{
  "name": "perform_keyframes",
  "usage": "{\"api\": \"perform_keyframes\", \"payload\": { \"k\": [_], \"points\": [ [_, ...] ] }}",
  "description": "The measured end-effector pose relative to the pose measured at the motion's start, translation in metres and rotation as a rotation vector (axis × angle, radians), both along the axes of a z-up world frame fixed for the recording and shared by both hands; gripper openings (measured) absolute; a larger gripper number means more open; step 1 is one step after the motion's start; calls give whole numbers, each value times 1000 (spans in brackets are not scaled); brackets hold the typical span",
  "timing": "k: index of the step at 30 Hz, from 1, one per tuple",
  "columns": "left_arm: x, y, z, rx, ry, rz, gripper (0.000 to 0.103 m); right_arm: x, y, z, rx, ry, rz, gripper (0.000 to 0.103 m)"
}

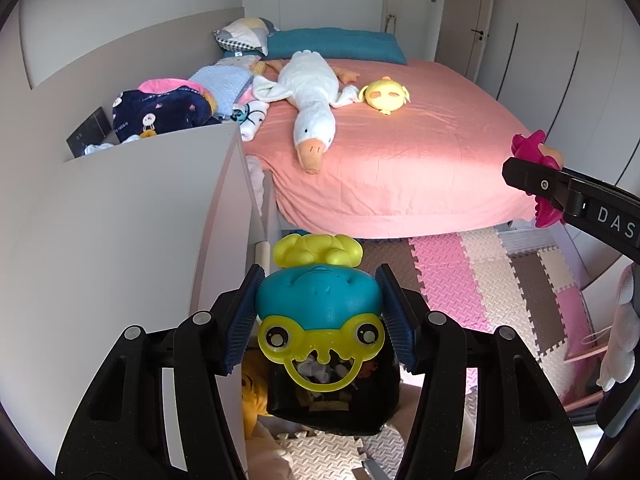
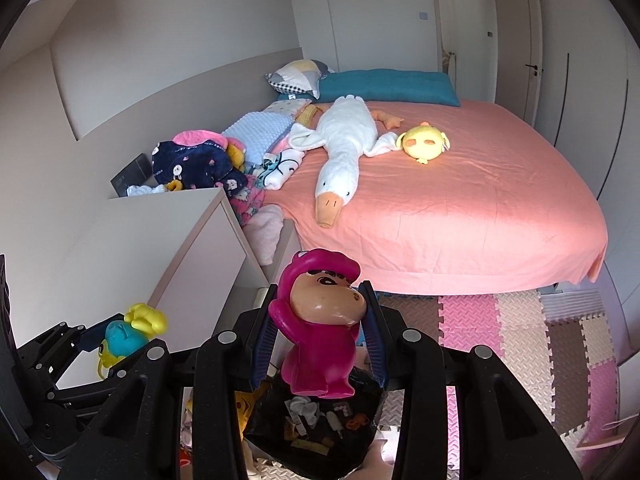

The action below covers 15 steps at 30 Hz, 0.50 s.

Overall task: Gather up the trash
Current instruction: 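Open both tools over the black bin to drop the frog and plush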

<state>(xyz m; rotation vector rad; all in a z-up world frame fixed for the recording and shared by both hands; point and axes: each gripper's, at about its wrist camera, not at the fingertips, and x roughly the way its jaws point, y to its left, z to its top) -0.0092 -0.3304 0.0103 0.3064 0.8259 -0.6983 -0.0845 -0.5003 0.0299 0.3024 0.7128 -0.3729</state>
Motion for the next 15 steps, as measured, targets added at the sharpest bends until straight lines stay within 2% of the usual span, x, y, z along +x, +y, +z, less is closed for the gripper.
{"api": "perform_keyframes", "payload": {
  "k": [3,4,5,7,9,15],
  "points": [
    [1,1,-4,0,10,-1,56,8,0,-5,0,34,-1,41],
    [3,1,-4,-3,15,-3,61,11,0,-7,0,51,-4,41],
    [4,2,-4,-4,19,3,77,12,1,-7,-3,59,-6,44],
    [7,8,-2,-20,9,24,93,11,4,-4,-28,51,-8,61],
    [8,15,1,-30,-8,42,94,10,9,0,-67,43,-15,70],
    [17,29,6,-52,0,89,96,8,11,6,-73,22,-13,71]
  ]
}}
